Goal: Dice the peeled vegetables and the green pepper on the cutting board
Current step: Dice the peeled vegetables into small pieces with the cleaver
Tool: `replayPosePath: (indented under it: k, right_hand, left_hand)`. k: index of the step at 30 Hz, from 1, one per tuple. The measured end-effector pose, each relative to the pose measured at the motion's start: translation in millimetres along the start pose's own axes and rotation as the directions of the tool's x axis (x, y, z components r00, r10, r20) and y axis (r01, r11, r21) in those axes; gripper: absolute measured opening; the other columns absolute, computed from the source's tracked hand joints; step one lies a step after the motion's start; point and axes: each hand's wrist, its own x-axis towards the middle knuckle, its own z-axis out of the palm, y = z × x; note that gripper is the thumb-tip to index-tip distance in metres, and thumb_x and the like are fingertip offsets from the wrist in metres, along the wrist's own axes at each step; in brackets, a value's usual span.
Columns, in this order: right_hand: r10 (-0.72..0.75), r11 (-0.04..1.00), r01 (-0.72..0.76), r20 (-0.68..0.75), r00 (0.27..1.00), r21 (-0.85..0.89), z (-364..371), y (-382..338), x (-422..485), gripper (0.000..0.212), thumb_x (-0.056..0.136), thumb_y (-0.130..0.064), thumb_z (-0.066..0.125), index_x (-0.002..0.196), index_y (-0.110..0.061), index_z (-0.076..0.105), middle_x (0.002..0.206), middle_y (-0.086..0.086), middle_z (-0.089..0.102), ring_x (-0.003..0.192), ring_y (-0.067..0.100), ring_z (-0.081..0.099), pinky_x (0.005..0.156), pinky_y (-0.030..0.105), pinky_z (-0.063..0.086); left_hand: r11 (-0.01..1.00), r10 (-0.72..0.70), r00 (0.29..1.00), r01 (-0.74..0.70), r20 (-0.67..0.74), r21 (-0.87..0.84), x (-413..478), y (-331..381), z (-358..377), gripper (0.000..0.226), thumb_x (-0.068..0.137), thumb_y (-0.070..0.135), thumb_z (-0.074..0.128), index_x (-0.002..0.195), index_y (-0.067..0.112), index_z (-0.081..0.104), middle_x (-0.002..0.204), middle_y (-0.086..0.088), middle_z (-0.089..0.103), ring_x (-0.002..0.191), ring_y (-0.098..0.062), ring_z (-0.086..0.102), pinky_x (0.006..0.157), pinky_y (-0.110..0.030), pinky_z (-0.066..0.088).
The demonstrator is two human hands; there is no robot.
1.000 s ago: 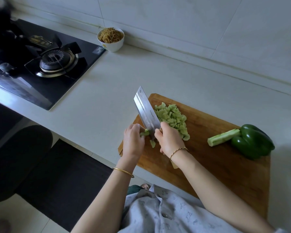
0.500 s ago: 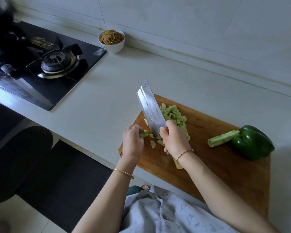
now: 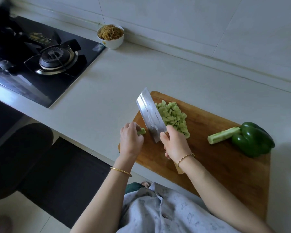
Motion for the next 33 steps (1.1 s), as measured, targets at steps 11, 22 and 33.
replayPosePath:
  k: [11, 22, 33]
  right_hand:
    - [-0.091, 0.996, 0.090, -0.017, 0.996, -0.013, -6.6, -10.5, 5.1, 0.022, 0.101, -0.027, 0.042, 0.084, -0.014, 0.042, 0.068, 0.003, 0.053, 0.044, 0.013, 0.050, 0.035, 0.014, 0.036]
    - [-0.076, 0.993, 0.080, 0.053, 0.996, -0.086, -3.5, -16.2, 6.9, 0.021, 0.102, -0.027, 0.038, 0.087, -0.012, 0.041, 0.069, 0.002, 0.051, 0.043, 0.017, 0.051, 0.039, 0.025, 0.042]
    - [-0.022, 0.997, 0.020, -0.020, 1.000, -0.080, -0.5, -13.3, 3.3, 0.024, 0.101, -0.027, 0.039, 0.088, -0.008, 0.044, 0.071, 0.007, 0.055, 0.047, 0.022, 0.056, 0.053, 0.042, 0.056]
  left_hand:
    - [0.999, 0.041, 0.999, -0.041, 0.033, 0.003, 0.5, -1.9, 7.3, 0.016, 0.081, -0.002, 0.056, 0.086, 0.013, 0.056, 0.094, 0.001, 0.051, 0.093, -0.018, 0.048, 0.074, -0.023, 0.039]
    - [0.997, 0.075, 0.997, -0.075, -0.006, 0.008, 0.6, -3.0, 6.6, 0.011, 0.082, -0.002, 0.060, 0.081, 0.009, 0.061, 0.086, 0.000, 0.055, 0.083, -0.019, 0.052, 0.071, -0.027, 0.045]
    - [0.994, 0.104, 0.995, -0.104, 0.006, -0.030, -1.3, 0.1, 9.2, 0.011, 0.086, 0.003, 0.061, 0.078, 0.011, 0.060, 0.087, 0.001, 0.055, 0.080, -0.015, 0.051, 0.064, -0.014, 0.037]
